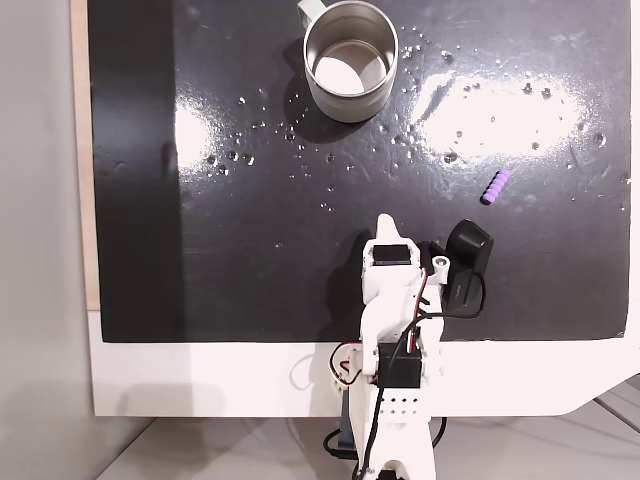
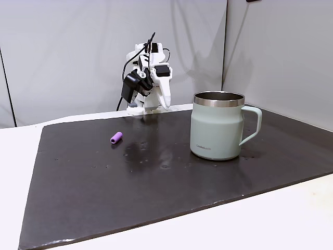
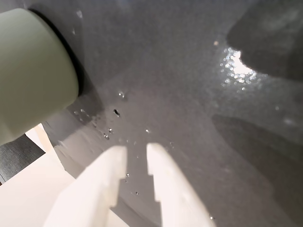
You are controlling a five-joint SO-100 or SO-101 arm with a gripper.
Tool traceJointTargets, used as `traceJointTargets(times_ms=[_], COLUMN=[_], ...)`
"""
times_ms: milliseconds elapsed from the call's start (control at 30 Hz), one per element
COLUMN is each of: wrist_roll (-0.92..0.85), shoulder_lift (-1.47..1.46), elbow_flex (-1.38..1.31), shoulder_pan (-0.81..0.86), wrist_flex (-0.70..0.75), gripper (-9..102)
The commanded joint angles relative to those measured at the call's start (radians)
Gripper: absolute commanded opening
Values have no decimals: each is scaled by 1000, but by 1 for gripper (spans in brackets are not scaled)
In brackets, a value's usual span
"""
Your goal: Grasp a pengrip and put it in the cup.
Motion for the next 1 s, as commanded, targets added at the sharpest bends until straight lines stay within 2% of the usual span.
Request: traceJointTargets(times_ms=[0,333,467,567,767,967], wrist_roll=[-12,-21,-112,-179,-285,-417], shoulder_lift=[8,8,8,8,-26,-221], elbow_flex=[-9,-9,-32,-135,-428,-663], shoulder_pan=[-11,-11,18,57,57,127], wrist_flex=[-3,-3,2,48,229,284], gripper=[0,0,0,0,0,0])
